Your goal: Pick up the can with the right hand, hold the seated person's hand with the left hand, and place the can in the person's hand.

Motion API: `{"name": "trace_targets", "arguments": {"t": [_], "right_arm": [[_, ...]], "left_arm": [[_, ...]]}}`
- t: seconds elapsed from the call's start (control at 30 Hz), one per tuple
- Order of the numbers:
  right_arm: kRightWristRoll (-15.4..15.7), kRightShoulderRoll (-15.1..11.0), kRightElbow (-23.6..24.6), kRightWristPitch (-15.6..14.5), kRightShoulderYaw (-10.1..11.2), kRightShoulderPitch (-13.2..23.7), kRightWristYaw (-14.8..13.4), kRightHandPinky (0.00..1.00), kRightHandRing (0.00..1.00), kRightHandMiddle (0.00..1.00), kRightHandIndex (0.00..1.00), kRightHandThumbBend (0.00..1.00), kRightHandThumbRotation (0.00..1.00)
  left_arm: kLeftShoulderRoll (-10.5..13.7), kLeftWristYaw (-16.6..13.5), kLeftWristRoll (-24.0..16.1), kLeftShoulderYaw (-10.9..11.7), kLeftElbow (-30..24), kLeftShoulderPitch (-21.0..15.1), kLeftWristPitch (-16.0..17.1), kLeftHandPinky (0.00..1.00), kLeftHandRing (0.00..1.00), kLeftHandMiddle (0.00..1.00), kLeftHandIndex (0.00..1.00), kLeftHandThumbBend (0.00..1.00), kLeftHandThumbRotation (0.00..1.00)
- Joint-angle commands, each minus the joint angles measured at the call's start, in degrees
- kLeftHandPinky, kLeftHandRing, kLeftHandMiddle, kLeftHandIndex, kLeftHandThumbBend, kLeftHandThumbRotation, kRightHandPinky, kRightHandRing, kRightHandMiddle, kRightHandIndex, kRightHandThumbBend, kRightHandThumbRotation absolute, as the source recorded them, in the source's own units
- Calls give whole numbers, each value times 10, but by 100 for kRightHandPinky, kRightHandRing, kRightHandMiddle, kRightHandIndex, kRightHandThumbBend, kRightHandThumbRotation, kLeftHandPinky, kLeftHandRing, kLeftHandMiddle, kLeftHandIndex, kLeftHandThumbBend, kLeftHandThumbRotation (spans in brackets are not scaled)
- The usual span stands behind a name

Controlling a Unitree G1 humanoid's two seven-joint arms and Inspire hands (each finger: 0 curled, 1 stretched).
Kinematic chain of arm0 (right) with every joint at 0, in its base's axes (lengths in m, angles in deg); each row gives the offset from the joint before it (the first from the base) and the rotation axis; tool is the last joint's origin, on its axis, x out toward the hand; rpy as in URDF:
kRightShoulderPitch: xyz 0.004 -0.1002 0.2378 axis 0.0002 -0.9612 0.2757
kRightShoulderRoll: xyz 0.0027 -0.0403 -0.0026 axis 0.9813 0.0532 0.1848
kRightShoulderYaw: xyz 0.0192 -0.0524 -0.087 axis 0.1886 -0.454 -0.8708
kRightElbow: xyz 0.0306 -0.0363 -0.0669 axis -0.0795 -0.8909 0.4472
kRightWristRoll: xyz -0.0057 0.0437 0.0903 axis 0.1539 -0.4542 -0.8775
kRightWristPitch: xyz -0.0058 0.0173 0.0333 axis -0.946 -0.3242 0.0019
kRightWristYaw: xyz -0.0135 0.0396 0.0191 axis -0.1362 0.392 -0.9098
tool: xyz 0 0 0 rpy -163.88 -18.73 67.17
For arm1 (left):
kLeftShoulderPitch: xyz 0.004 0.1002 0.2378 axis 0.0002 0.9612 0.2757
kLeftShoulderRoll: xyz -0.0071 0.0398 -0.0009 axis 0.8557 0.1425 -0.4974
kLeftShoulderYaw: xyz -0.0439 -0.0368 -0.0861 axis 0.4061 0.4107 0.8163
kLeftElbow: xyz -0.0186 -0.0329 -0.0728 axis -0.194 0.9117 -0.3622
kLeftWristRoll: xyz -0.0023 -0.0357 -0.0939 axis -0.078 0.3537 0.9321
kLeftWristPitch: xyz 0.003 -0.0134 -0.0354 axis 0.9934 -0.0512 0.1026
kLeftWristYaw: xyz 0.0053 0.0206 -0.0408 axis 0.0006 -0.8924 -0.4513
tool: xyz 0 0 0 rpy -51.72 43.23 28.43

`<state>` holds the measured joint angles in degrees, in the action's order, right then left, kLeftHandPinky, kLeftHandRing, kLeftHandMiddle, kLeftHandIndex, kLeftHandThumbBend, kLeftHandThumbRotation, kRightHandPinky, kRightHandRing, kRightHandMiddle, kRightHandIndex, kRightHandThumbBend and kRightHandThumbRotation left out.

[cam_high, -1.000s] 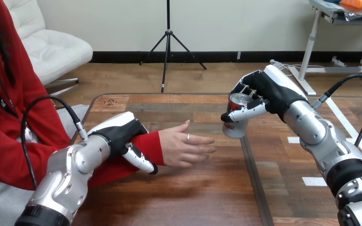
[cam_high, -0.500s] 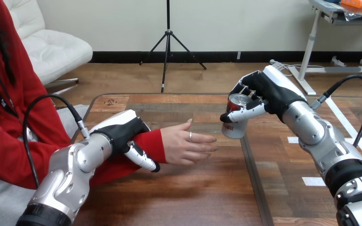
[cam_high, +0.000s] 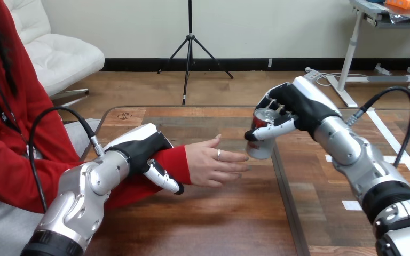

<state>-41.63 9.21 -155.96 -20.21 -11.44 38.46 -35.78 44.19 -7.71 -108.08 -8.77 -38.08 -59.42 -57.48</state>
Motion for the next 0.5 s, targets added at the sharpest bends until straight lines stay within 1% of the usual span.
{"name": "trace_targets", "arguments": {"t": [0.0,0.2,0.47], "right_arm": [[-15,33,86,19,-1,239,-9,32,37,42,44,74,0],[-15,39,86,19,-1,243,-9,30,37,42,42,79,0],[-12,46,93,21,-2,245,-15,28,35,39,40,80,0]], "left_arm": [[-51,-91,65,70,-100,-300,99,14,20,28,31,63,0],[-56,-90,71,72,-100,-298,101,13,19,26,29,63,0],[-57,-87,72,74,-109,-291,97,12,18,25,28,62,0]]}}
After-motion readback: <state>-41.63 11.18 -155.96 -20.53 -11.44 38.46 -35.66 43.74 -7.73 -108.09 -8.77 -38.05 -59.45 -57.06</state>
